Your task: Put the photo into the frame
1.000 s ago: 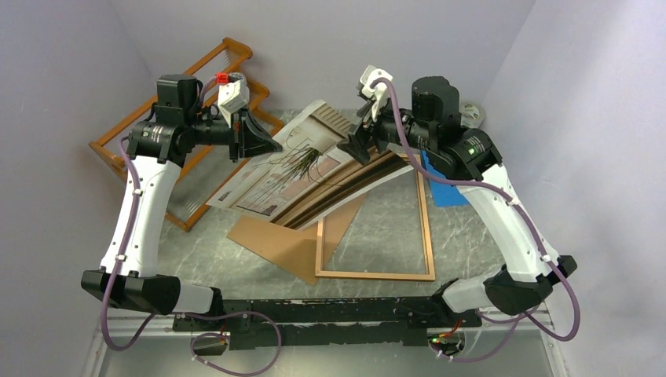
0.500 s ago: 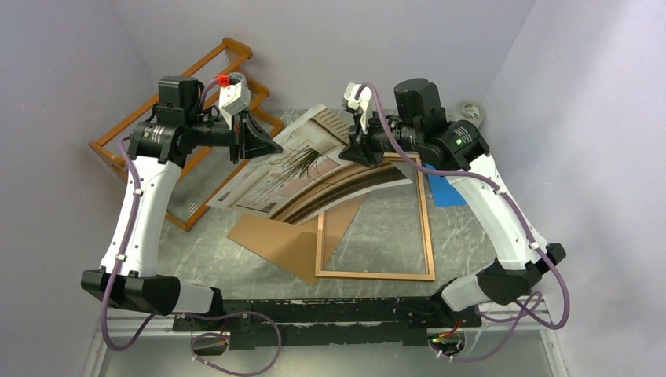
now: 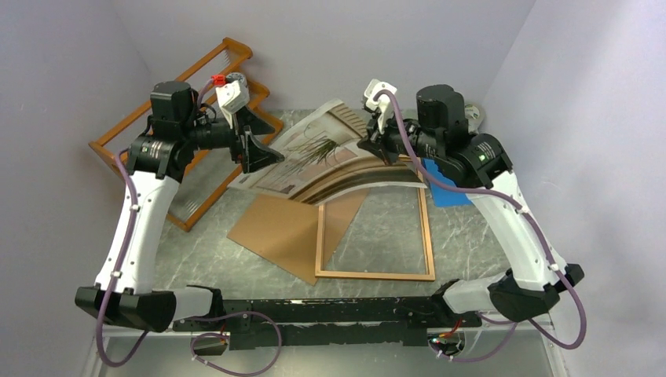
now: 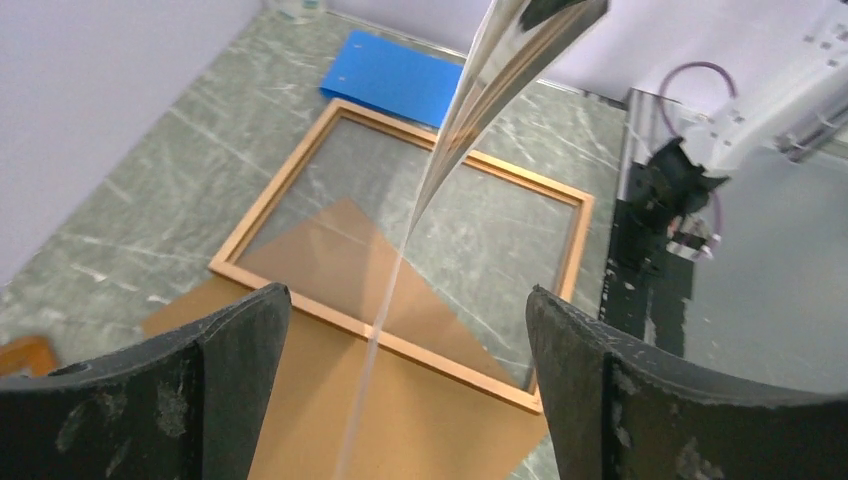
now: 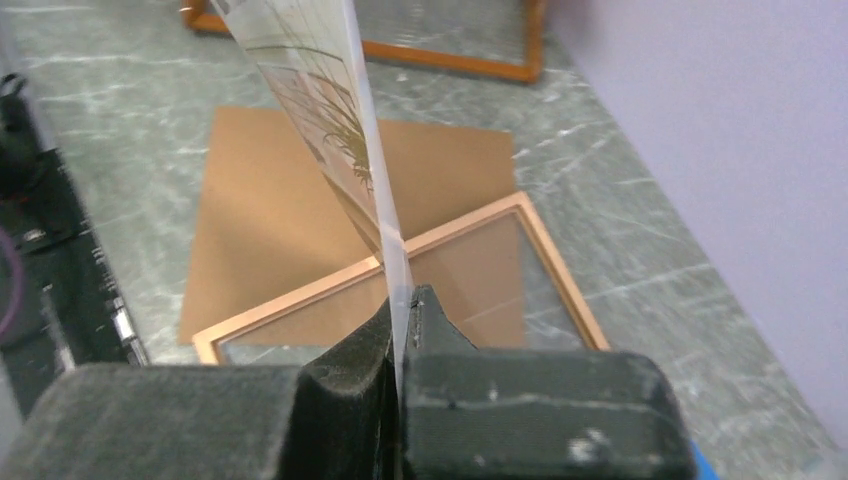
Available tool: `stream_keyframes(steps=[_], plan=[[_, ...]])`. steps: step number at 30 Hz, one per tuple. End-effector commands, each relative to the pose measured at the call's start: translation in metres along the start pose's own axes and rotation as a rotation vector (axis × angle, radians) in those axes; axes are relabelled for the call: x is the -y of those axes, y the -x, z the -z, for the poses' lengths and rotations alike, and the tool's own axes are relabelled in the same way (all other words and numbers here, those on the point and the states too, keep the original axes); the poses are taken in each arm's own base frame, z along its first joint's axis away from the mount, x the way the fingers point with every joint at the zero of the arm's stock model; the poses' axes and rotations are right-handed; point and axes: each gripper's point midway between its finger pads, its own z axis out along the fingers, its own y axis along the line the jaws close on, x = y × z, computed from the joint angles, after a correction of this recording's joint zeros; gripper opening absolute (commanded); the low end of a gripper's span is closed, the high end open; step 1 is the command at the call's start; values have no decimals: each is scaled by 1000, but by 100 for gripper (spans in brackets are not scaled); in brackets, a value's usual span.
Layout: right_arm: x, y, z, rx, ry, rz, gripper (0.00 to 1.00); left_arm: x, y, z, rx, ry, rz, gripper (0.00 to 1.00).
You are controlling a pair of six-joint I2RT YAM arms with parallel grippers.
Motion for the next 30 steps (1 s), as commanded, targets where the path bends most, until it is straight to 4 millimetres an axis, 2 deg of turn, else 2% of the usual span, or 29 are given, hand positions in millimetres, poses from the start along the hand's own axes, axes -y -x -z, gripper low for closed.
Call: stream_keyframes(steps=[1,4,8,11,13,14,16,23,26,30], plan=[[45,32,36,126,-304,45,0,-15,28,15,87,224,-15,94],[73,35,60,134,-503,62,0,-27,32,22,108,338,18,94],[107,35,92,127,-754,61,0,-48,26,29,126,474,140,94],[116,31,104,102,-837,55,0,-66,14,32,128,575,259,94],[112,22,100,78,-817,54,0,-77,4,34,132,644,364,94],[108,17,97,68,-799,54,0,-82,-1,35,131,672,405,94],[91,-4,78,3,-721,65,0,-91,-15,36,130,726,483,94],[21,-116,-6,-406,-504,118,0,-100,-57,22,126,738,651,94],[-10,-155,-27,-536,-414,139,0,-103,-72,19,91,745,685,94],[-46,-199,-42,-691,-295,173,0,-107,-87,16,72,755,718,94]])
